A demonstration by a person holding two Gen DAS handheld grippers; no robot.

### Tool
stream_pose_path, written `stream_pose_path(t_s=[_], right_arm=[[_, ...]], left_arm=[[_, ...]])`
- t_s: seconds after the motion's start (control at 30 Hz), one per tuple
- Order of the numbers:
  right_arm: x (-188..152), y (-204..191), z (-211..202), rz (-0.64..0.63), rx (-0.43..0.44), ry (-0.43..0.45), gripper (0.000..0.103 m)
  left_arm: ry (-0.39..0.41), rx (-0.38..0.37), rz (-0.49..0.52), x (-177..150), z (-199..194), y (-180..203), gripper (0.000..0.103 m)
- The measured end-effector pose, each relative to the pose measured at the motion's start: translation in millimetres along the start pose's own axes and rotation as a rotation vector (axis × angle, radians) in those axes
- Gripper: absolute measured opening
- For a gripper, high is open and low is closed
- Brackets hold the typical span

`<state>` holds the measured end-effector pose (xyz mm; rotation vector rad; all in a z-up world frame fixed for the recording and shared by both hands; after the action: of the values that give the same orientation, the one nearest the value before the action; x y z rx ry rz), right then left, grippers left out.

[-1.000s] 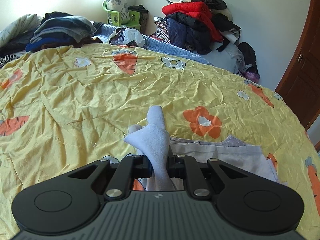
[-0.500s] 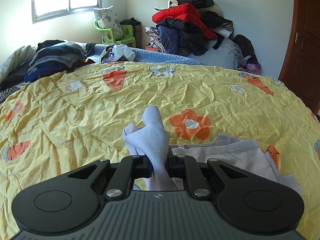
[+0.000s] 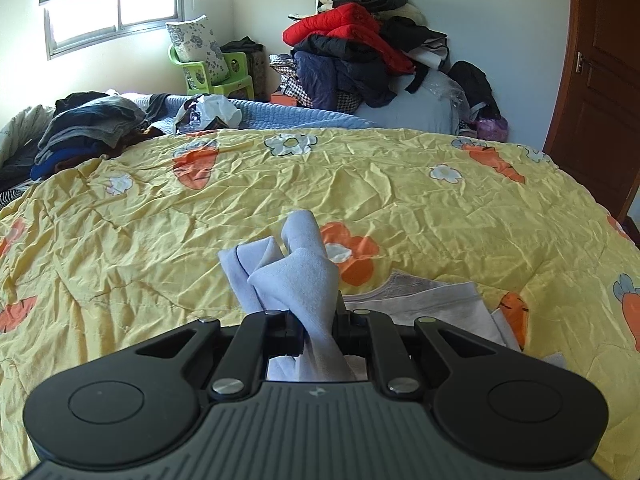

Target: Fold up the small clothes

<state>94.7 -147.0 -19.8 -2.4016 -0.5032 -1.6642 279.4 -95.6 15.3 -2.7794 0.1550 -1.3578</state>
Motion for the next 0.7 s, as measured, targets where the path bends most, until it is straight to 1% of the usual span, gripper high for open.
stream_pose_path(t_s=[0.23,0.7], right_arm=[[-7.1,21.5,-3.6,0.079,-0.008,-0.006,0.007],[-15.9,38.7,-7.0,0.121,-0.028,-0.008,0.007]], left_arm=[[0.0,-0.005,0.044,-1.6,2.6,27.3,0.011],[-0.012,-0.013,0.074,-3.9,6.4,50.9,0.011]])
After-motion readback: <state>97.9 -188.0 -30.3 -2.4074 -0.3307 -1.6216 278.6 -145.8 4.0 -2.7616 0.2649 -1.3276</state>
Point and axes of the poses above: each gripper's, at about its wrist camera, not at the fingertips, and z roughly the way its jaws point, y to its right, x to its top, the point moved 4 cm from there along z, roughly the way its jaws point, and after that the axes turned 9 degrees about x, right-handed, at the moved point
